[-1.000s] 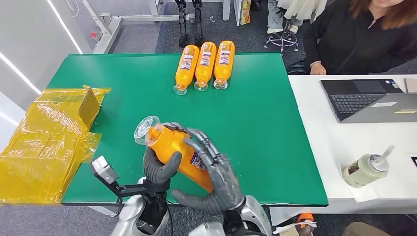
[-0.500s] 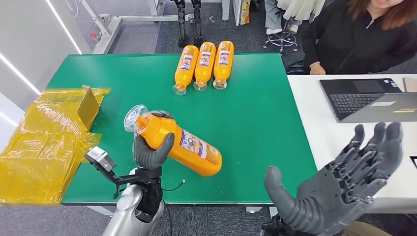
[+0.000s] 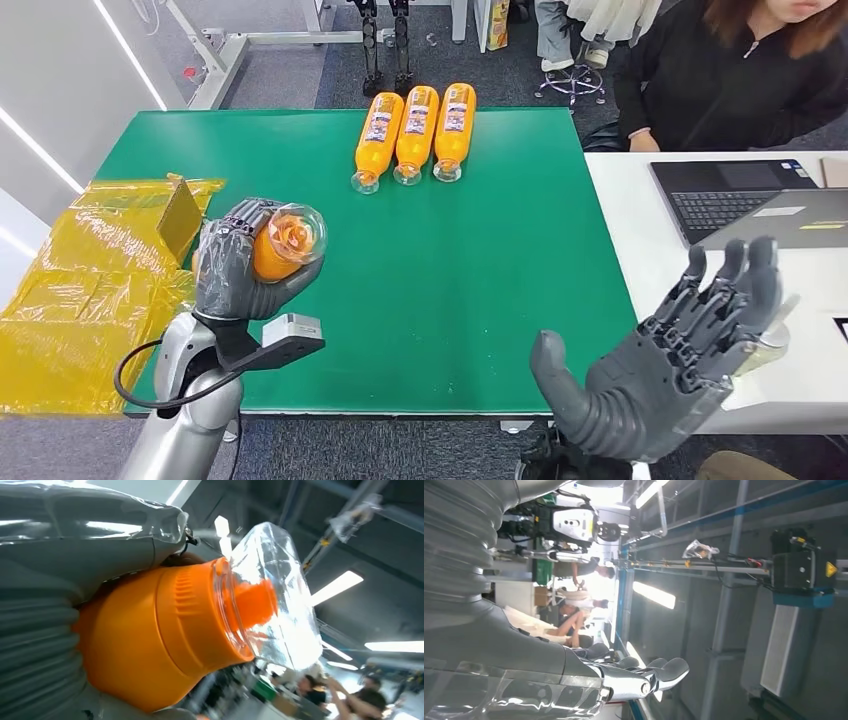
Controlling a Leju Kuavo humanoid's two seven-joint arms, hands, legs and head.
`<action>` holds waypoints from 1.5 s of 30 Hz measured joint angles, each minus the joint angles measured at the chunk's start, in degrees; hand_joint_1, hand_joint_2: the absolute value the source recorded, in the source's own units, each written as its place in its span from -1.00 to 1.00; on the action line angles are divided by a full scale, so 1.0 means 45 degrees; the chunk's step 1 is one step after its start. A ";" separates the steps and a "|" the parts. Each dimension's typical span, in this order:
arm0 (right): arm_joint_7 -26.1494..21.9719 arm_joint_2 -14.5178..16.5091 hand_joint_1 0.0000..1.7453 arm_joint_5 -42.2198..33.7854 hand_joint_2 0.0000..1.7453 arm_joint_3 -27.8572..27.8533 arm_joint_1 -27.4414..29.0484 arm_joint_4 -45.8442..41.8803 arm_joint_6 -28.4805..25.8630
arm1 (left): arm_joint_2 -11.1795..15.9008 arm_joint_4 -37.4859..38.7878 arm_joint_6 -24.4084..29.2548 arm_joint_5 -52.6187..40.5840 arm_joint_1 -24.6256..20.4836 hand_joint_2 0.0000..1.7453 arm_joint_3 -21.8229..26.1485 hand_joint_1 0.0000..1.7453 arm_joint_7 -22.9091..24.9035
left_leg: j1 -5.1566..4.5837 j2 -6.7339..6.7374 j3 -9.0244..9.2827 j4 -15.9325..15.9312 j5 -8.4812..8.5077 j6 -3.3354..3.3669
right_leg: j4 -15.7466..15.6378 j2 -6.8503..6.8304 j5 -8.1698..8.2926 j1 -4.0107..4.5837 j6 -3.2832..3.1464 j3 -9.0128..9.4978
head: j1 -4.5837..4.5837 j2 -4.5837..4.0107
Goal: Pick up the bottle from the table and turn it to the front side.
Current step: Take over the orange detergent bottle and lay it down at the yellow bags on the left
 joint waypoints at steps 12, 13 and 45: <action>-0.0002 -0.0163 -1.00 -0.0148 1.00 -0.0029 0.0330 0.0739 0.0000 | 0.3269 0.0849 -0.2313 -0.1878 -0.0776 1.00 -0.0346 1.00 0.1220 | 0.0000 0.0020 0.0004 -0.0003 0.0006 -0.0011 | 0.0001 0.0029 0.0000 0.0000 -0.0002 -0.0015 | 0.0000 0.0000; -0.0002 -0.0165 -1.00 -0.0164 1.00 -0.0032 0.0367 0.0774 0.0000 | 0.3410 0.1326 -0.2098 -0.1982 -0.0911 1.00 -0.0352 1.00 0.1294 | -0.0001 0.0022 0.0004 -0.0003 0.0006 -0.0012 | 0.0001 0.0032 0.0000 0.0000 -0.0002 -0.0016 | 0.0000 0.0000; -0.0002 -0.0225 -1.00 -0.0409 1.00 -0.0117 0.0741 0.1454 0.0000 | 0.3598 1.2499 0.0884 -0.3894 -0.3797 1.00 -0.0386 -1.00 0.3616 | 0.0002 0.0065 0.0000 -0.0011 0.0015 -0.0026 | 0.0008 0.0066 0.0023 -0.0002 -0.0036 -0.0036 | 0.0002 0.0000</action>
